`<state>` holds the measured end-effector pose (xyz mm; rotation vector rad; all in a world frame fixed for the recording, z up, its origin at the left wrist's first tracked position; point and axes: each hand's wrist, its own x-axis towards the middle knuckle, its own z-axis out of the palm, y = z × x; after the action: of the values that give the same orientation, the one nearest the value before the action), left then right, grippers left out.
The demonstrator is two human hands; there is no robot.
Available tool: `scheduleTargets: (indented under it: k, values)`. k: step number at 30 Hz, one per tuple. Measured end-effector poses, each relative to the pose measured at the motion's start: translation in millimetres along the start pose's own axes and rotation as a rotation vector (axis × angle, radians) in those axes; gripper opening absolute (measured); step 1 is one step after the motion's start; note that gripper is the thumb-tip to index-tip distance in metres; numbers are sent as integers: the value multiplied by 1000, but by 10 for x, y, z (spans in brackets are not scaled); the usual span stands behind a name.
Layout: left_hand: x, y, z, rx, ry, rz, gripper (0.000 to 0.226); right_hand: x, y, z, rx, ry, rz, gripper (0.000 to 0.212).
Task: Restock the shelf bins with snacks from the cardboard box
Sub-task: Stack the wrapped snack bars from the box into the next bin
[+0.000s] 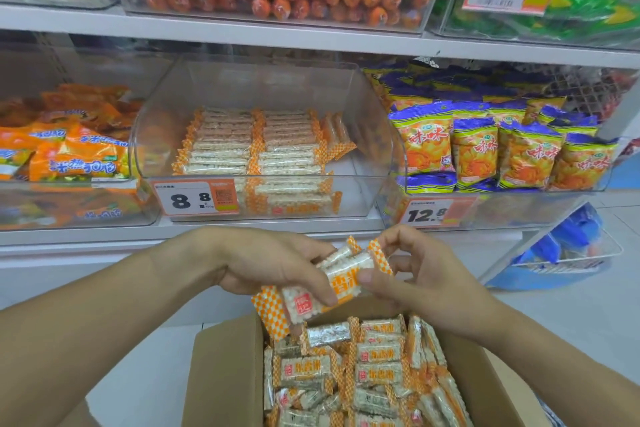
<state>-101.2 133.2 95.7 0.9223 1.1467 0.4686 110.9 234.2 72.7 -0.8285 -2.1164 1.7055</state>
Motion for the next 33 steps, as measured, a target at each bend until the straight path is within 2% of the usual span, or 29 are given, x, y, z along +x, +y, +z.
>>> scheduleTargets:
  k: [2, 5, 7, 10, 15, 18, 20, 23, 28, 31, 33]
  values:
    - [-19, -31, -40, 135, -4, 6, 50, 6, 47, -12, -172, 5, -90, 40]
    - [-22, -84, -104, 360, 62, 20, 77, -9, 31, -35, -294, -107, -186, 60]
    - [-25, -78, -112, 427, 102, 35, 82, -27, -1, -25, -333, -197, -179, 57]
    - [-49, -29, -119, 465, 112, 85, 65, -34, -29, 2, -263, -226, -123, 35]
    - [-219, 65, -175, 616, 193, 130, 43, -33, -72, 18, -190, -221, -77, 28]
    - [-266, 60, -234, 688, 347, 194, 40, -37, -87, 84, -111, -129, -75, 27]
    - [-262, 51, -270, 593, 487, 310, 44, -14, -147, 128, -64, 4, -120, 23]
    - [-232, 52, -324, 439, 733, 530, 52, 78, -275, 118, -69, 210, -235, 29]
    - [-96, 45, -388, 238, 1057, 592, 74, 339, -490, 41, -406, 456, -402, 21]
    - [-36, -1, -497, 533, 1206, 485, 53, 609, -692, -32, -688, 515, -397, 19]
    - [-3, -10, -505, 700, 1223, 462, 35, 852, -835, -71, -921, 502, -321, 20]
